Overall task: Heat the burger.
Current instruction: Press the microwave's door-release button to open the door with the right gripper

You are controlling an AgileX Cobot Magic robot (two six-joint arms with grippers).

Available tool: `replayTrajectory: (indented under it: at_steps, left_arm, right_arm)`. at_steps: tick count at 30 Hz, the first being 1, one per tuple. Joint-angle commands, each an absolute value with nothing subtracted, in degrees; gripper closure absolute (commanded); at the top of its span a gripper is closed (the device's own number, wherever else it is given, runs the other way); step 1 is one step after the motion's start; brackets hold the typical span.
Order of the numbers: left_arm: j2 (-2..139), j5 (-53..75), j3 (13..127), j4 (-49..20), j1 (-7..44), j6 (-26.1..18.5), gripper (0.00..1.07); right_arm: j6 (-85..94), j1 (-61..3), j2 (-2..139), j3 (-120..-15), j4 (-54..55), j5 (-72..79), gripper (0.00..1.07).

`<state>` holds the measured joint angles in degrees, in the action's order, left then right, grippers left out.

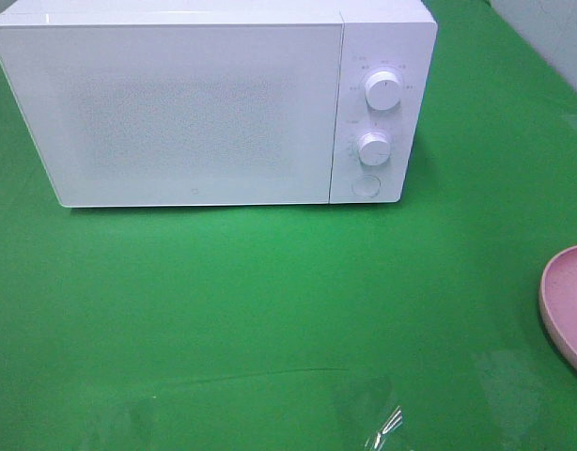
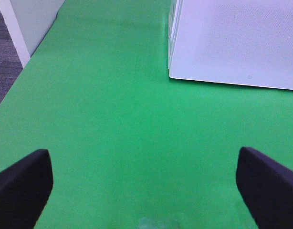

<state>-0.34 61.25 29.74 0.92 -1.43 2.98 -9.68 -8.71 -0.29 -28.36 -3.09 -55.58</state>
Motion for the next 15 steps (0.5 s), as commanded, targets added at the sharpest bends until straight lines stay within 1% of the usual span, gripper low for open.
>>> replayTrajectory:
  at_steps: [1,15]
  left_arm:
    - [-1.55,61.25,29.62,0.80,-1.55,2.98,0.10]
    - [-1.55,61.25,29.62,0.80,-1.55,2.98,0.10]
  right_arm:
    - [-10.08,-8.31,-1.66,-28.19,-2.81,-55.00,0.32]
    - [-10.14,-8.31,-1.66,-28.36,-2.81,-54.77,0.32]
